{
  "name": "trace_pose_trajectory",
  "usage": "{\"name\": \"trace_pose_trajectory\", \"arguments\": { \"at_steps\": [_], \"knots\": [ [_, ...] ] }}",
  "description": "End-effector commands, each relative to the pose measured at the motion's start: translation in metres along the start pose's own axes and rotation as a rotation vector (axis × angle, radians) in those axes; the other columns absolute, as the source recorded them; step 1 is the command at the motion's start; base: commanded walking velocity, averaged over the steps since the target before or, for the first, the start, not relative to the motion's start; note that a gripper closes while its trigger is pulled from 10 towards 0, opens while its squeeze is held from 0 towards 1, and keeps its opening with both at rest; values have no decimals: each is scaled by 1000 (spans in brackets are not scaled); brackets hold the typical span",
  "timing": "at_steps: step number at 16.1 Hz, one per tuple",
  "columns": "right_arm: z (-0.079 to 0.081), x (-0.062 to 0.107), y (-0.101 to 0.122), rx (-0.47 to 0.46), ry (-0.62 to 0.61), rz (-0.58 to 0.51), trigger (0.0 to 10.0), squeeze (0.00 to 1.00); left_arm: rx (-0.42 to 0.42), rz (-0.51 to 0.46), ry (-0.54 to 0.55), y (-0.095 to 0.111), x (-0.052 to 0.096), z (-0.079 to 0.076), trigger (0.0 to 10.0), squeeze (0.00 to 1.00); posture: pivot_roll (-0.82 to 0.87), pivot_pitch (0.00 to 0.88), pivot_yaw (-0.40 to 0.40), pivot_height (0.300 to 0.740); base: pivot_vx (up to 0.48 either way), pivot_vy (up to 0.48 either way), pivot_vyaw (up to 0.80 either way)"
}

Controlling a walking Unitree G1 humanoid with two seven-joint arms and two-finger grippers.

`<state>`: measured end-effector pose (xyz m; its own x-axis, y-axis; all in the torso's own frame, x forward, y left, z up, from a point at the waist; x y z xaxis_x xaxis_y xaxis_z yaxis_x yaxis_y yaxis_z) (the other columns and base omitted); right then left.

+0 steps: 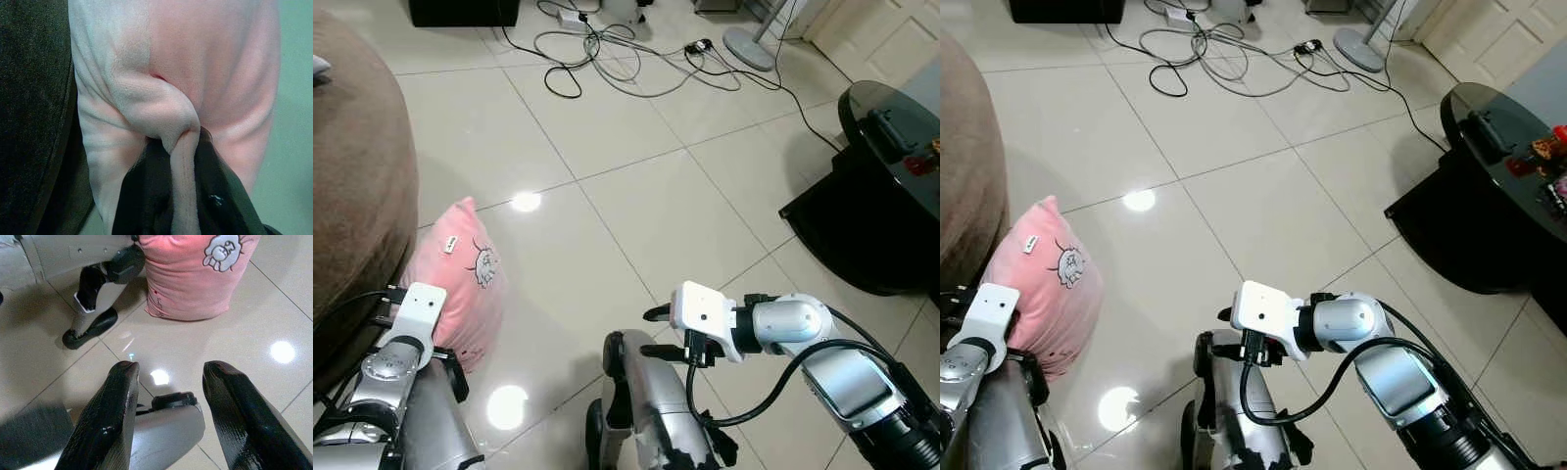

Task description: Move the pillow to the sofa from floor

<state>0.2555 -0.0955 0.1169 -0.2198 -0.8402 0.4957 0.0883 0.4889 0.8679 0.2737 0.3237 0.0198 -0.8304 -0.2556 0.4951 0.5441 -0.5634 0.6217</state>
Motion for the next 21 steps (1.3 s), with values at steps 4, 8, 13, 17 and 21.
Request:
{"name": "trace_pose_trajectory", "arguments": {
  "at_steps": [4,8,13,17,21],
  "knots": [
    [-5,-2,-9,-7,-17,21,10000,0,42,7,-59,0,-1,-20,0,0,-151,184,-386,551,0,0,0],
    [-16,-10,-19,-48,-92,-13,10000,0,83,-149,-149,29,-3,-49,0,0,-14,122,-282,551,0,0,0],
    [-39,-10,-37,-158,-344,-86,10000,0,179,-497,-203,99,6,-69,0,0,88,0,-122,551,0,0,0],
    [-54,-14,-24,-282,-556,-213,10000,0,276,-713,-120,141,33,-50,0,0,143,0,-47,551,0,0,0],
    [-63,-6,-11,-273,-660,-303,10000,0,370,-824,-6,160,68,-20,0,0,132,0,-3,551,0,0,0]
  ]
}}
Point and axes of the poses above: a point about 5 cm out from each wrist's last joint towards the gripper, its own x axis pointing back from the gripper into the wrist, its own y axis along the axis of the wrist's last joint, z = x × y, the point moved 1 cm from there along -x, pointing out of the wrist towards the gripper, and after that the axes turned 12 degrees about -x, right-handed, at the moved point
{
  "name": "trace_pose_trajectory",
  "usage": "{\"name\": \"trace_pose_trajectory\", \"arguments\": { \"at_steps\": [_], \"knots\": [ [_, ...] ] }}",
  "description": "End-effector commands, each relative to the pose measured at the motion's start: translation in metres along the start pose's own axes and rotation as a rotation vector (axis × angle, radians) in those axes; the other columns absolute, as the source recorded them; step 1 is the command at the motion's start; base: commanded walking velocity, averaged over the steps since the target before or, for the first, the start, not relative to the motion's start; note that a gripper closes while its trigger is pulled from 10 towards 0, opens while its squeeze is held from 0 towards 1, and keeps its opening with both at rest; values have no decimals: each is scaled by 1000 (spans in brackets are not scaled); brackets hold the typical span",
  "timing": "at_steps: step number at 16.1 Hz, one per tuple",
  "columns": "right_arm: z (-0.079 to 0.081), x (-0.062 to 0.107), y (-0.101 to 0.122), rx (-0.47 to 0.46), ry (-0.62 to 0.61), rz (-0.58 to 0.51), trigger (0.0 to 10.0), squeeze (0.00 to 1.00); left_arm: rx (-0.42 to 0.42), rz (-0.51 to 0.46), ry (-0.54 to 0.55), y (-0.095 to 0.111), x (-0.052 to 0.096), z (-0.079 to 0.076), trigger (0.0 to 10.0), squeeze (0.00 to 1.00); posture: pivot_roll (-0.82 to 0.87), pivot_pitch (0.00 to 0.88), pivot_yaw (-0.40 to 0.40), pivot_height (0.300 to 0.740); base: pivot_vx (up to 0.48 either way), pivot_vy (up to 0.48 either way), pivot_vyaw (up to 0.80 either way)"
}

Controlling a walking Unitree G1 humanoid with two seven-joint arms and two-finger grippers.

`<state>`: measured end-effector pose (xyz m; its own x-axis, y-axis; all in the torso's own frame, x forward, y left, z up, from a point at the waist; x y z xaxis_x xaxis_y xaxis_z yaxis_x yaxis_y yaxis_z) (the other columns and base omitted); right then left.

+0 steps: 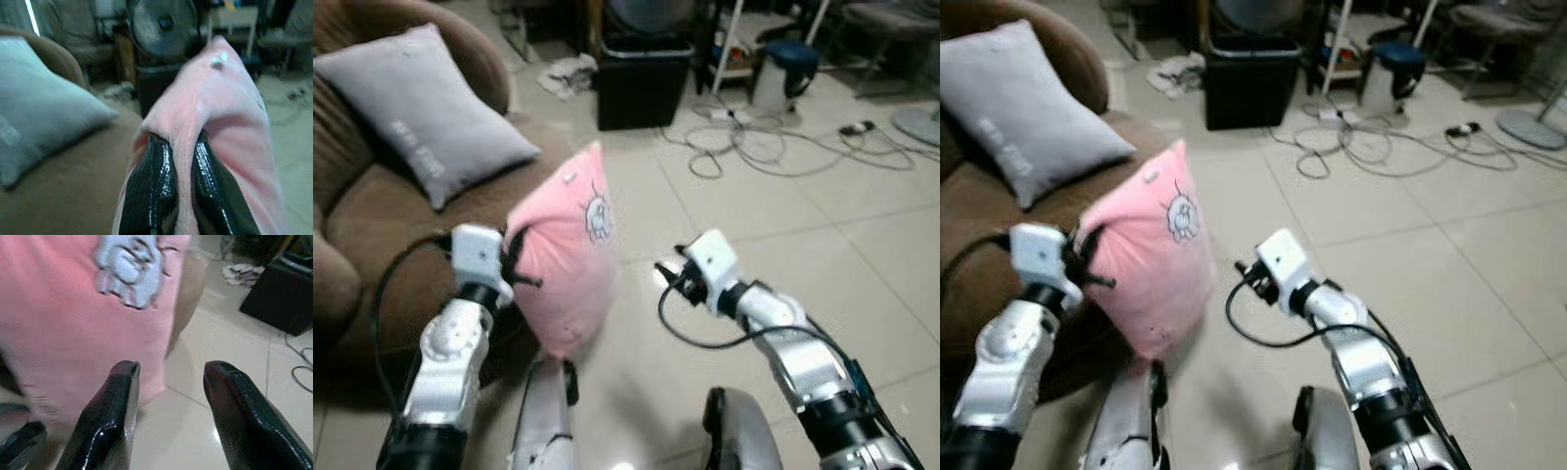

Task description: Move the pillow to the sofa from floor

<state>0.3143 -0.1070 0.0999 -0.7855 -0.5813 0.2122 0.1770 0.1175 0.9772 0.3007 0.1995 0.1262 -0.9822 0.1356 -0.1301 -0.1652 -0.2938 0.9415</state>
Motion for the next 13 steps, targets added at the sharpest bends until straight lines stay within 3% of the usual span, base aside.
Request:
{"name": "trace_pose_trajectory", "arguments": {
  "at_steps": [1,2,4,5,6,7,10,13],
  "knots": [
    [-9,2,8,-26,-57,-49,10000,0,11,-57,57,21,-2,6,1294,0,133,0,-2,561,0,0,0],
    [-10,3,8,-49,-87,-55,10000,0,22,-16,74,19,-3,6,10000,0,133,0,-1,566,0,0,0],
    [-9,1,7,-103,-151,-71,10000,0,60,84,69,7,-6,-4,10000,0,141,0,-6,586,0,0,0],
    [-10,-5,9,-117,-179,-85,10000,0,7,126,86,1,-6,-7,10000,0,137,0,-1,596,0,0,0],
    [-10,-9,14,-124,-198,-104,10000,0,-55,130,91,1,-6,-8,10000,0,144,0,-6,606,0,0,0],
    [-10,-10,15,-125,-200,-110,10000,0,-66,132,92,2,-6,-7,10000,0,144,0,-6,610,0,0,0],
    [-13,-14,23,-116,-205,-126,10000,0,-13,102,120,9,-6,0,10000,0,166,0,-30,650,0,0,0],
    [-9,-22,32,-128,-193,-150,10000,0,-27,97,134,12,-8,0,10000,0,192,0,-59,679,0,0,0]
  ]
}}
Point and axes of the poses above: a point about 5 cm out from each wrist's last joint towards the gripper, its own x axis pointing back from the gripper into the wrist, its own y axis along the axis of the wrist's last joint, z = x × y, the point moved 1 cm from there along -x, pointing out of the wrist towards the gripper, and after that the axes turned 12 degrees about -x, right-handed, at the moved point
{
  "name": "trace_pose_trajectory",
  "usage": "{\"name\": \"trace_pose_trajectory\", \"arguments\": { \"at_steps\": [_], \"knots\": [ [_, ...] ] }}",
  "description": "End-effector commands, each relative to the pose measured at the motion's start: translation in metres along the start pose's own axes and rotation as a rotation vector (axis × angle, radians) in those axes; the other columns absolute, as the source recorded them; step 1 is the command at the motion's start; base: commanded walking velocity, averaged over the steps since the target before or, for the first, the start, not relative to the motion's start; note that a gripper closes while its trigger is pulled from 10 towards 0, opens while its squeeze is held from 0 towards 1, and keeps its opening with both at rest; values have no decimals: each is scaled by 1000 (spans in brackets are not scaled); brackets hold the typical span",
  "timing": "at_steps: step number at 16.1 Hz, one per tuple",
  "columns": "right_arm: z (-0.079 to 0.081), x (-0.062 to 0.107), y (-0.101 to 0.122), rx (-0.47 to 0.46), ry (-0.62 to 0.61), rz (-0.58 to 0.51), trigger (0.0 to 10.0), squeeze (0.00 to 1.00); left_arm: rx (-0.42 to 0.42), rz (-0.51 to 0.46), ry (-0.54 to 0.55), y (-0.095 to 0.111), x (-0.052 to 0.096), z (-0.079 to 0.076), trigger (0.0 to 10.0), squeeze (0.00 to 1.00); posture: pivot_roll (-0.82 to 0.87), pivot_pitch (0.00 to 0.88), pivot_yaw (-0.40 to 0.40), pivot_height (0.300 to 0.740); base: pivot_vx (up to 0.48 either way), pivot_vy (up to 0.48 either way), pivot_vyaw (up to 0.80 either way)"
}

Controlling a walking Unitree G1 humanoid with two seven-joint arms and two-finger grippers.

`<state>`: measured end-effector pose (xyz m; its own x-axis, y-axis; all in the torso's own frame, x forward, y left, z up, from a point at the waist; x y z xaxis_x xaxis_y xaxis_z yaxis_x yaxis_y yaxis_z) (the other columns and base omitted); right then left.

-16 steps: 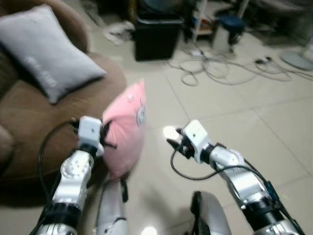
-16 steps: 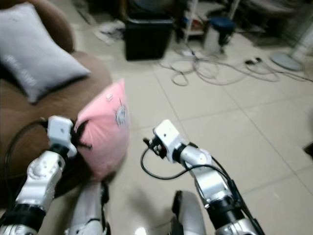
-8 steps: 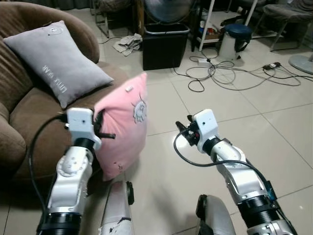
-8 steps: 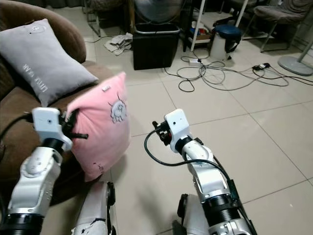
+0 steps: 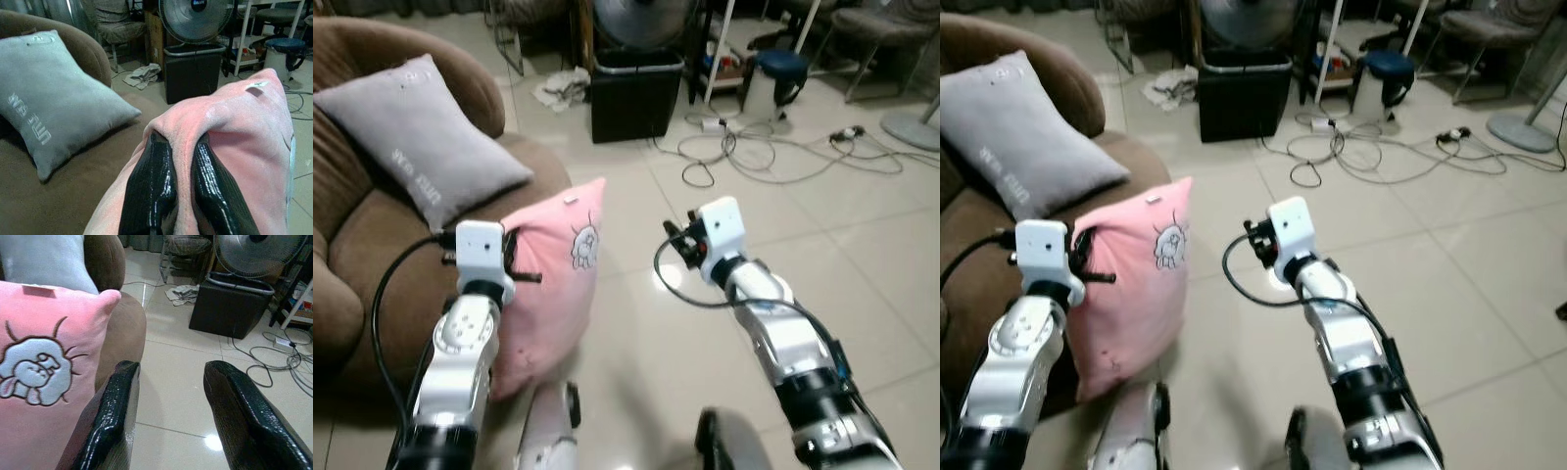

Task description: Move the pillow to the sofa from floor

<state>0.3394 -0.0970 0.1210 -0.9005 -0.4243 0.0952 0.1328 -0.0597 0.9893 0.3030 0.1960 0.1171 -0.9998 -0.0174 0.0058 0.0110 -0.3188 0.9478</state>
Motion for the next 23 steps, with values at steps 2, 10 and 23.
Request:
{"name": "trace_pose_trajectory", "arguments": {
  "at_steps": [2,10,23],
  "knots": [
    [3,-6,7,19,22,-24,10000,0,-39,-84,20,22,-4,2,10000,0,205,0,-71,699,0,0,0],
    [0,-10,11,30,25,-32,10000,0,-61,-108,45,28,-1,2,10000,0,209,0,-83,740,0,0,0],
    [0,-10,10,64,24,-51,10000,0,-115,-157,29,38,-5,-2,10000,0,195,0,-72,740,95,0,157]
  ]
}}
Point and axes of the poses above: a point about 5 cm out from each wrist's last joint towards the gripper, its own x axis pointing back from the gripper into the wrist, its own y axis along the axis of the wrist's last joint, z = x × y, the point moved 1 cm from there along -x, pointing out of the wrist towards the gripper, and after that the axes turned 12 degrees about -x, right-handed, at the moved point
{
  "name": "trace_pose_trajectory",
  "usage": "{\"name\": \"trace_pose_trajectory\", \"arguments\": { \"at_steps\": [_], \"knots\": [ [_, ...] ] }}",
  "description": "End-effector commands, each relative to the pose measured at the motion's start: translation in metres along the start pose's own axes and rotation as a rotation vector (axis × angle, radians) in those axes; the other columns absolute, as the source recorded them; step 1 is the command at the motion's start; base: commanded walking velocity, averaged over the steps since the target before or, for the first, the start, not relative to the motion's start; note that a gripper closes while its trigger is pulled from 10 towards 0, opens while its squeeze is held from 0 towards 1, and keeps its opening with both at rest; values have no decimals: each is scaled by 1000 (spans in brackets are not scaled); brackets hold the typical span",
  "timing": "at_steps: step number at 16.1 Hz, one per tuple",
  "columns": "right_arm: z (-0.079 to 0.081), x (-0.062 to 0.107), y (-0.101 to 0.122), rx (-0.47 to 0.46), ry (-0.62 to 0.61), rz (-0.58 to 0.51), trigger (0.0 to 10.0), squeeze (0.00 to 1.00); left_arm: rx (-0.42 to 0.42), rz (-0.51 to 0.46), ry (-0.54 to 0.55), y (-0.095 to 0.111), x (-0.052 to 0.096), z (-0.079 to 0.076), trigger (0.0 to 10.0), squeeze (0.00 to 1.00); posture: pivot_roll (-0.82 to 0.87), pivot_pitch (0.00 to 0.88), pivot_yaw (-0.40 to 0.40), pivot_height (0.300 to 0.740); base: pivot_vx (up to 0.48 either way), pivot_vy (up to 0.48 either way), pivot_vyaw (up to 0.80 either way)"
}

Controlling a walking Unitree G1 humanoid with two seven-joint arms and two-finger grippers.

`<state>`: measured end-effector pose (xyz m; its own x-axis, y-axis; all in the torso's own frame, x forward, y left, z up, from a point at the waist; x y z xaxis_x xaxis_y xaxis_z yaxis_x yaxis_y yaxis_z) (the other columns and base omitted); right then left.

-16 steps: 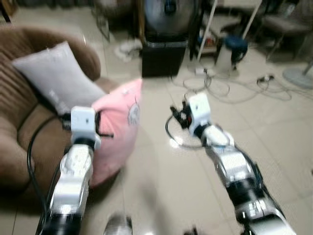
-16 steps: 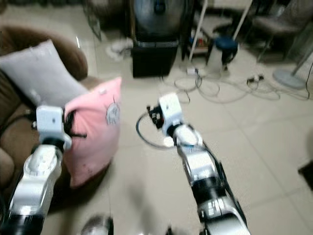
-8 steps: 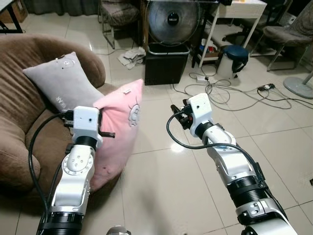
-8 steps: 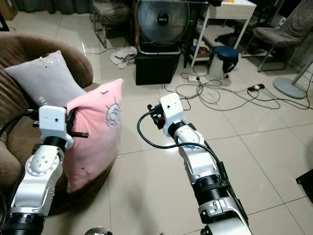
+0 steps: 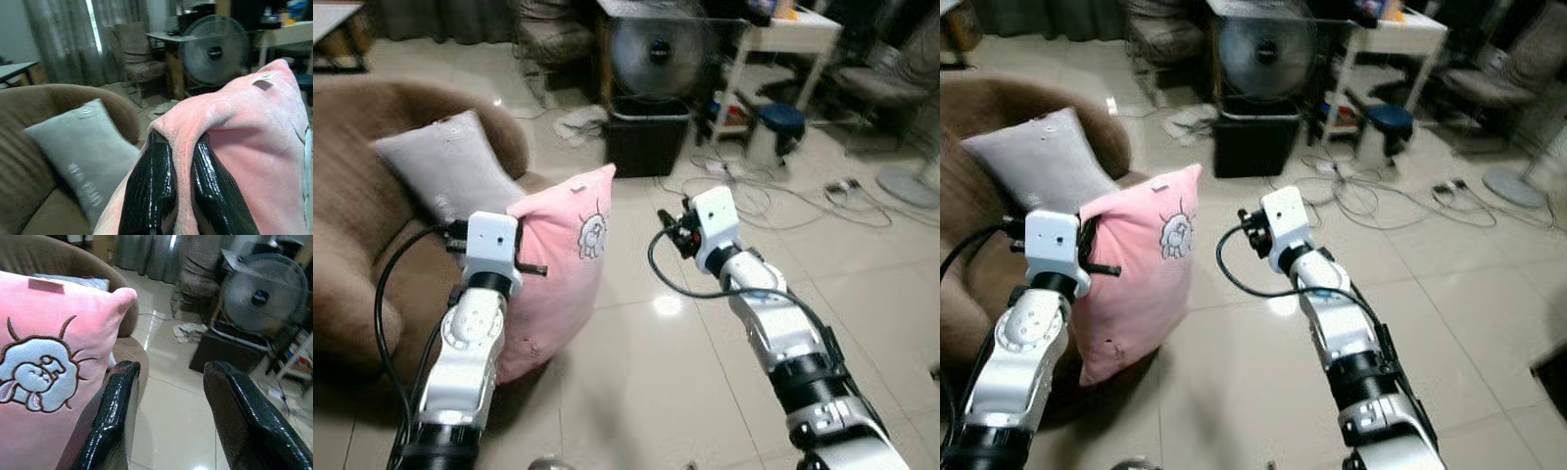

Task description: Move the pillow to the sofa from floor

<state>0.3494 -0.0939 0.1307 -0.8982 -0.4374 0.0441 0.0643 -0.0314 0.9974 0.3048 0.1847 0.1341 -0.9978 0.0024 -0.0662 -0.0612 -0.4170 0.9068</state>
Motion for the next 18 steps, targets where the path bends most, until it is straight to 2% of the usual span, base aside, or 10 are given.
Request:
{"name": "trace_pose_trajectory", "arguments": {
  "at_steps": [1,9,15,18],
  "knots": [
    [1,0,-1,10,6,0,10000,0,-11,-82,23,18,-5,5,10000,0,190,0,-66,740,345,0,800],
    [1,1,-5,14,-1,9,10000,0,-17,-83,7,18,-7,4,10000,0,184,0,-56,740,361,0,698],
    [0,1,-6,-4,-13,11,10000,0,-16,-81,2,17,-7,4,10000,0,192,0,-60,740,364,0,0],
    [-1,1,-6,-9,-21,4,10000,0,-8,-101,-36,20,-7,0,10000,0,192,0,-60,740,366,0,0]
  ]
}}
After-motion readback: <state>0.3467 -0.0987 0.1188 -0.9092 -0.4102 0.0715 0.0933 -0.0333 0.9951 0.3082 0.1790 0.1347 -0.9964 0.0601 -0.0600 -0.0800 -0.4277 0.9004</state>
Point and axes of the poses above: a point about 5 cm out from each wrist's last joint towards the gripper, its own x axis pointing back from the gripper into the wrist, its own y axis along the axis of the wrist's last joint, z = x × y, the point moved 1 cm from there along -x, pointing out of the wrist towards the gripper, and after that the axes turned 12 degrees about -x, right-handed, at the moved point
